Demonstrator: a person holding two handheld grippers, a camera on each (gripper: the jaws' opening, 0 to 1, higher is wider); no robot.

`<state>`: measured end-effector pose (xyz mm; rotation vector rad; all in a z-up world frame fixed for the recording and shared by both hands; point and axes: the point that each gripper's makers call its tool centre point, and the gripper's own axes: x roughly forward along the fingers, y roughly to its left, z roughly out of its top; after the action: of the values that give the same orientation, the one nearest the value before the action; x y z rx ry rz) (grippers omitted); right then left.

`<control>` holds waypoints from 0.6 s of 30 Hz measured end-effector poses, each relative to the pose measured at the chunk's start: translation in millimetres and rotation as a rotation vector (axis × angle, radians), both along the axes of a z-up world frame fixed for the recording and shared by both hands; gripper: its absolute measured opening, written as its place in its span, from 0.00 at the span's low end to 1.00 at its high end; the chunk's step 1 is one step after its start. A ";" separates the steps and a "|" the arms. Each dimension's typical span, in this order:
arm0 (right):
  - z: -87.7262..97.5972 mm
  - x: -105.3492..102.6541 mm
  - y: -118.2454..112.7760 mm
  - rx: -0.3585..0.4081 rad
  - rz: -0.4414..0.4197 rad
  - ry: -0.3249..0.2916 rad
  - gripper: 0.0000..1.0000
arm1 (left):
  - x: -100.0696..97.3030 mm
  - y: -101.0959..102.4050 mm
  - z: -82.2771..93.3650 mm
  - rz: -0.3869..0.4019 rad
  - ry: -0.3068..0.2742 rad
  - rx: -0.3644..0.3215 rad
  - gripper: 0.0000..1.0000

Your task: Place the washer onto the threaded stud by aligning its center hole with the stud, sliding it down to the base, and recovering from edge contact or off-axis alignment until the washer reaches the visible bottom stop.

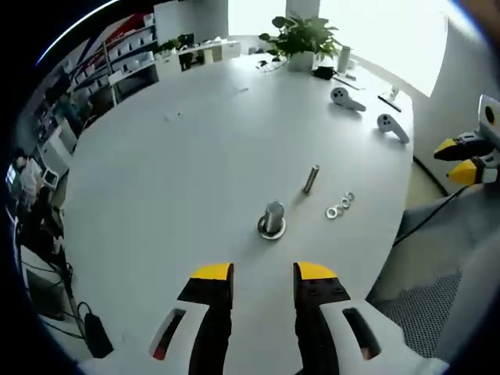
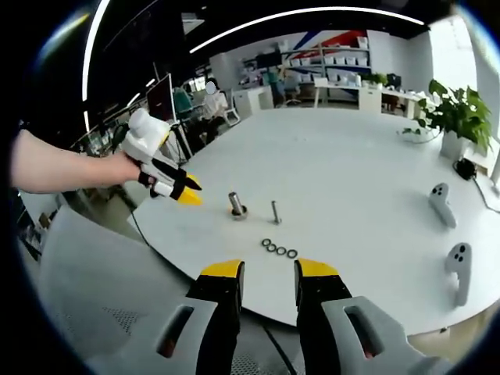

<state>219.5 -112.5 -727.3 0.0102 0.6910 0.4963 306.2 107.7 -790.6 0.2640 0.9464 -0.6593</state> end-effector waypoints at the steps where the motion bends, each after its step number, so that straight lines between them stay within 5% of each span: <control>1: -0.1 -0.2 0.2 0.000 0.001 0.001 0.28 | -4.1 1.0 -0.1 0.009 0.011 -0.015 0.29; 18: -1.0 -2.0 2.3 -0.004 0.017 0.009 0.28 | -30.6 2.6 32.7 0.022 -0.076 -0.079 0.29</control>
<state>217.5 -110.2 -728.4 0.0029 0.7009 0.5114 275.6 110.3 -757.9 0.2067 0.8477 -0.6606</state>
